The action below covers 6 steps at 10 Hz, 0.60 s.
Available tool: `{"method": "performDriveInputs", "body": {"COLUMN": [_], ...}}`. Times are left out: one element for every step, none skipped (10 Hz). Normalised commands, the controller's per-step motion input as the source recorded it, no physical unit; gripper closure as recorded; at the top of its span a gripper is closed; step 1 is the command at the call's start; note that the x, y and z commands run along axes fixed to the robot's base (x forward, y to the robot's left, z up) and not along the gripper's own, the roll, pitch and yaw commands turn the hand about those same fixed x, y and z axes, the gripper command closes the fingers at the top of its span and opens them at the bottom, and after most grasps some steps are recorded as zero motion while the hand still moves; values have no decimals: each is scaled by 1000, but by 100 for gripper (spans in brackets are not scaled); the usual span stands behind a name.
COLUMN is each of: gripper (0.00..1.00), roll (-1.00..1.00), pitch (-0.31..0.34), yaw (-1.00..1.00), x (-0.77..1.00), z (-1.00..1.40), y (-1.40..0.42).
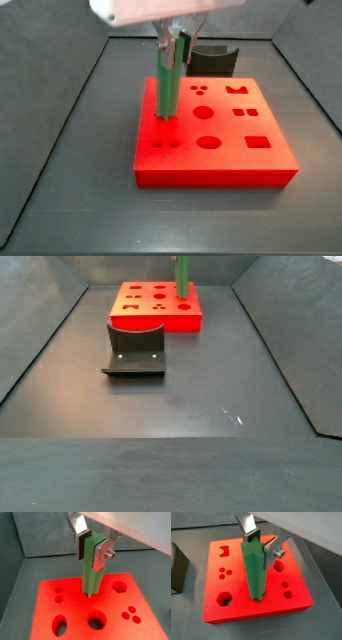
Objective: Insert the star object.
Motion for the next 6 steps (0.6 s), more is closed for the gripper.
{"method": "performDriveInputs", "body": {"gripper": [100,100,100,100,100,100], "roll": [14,0,-51,-53,-51,-131], "pitch": [11,0,-26,-43,-136,-134], "yaw": [-37,-11,0,0,-54,-106], "x": [0,0,0,0,83,454], "z": [-1000,-963,-1000,-1000,-926,-809], "y": [-94,-134,-117,-103,-126,-74]}}
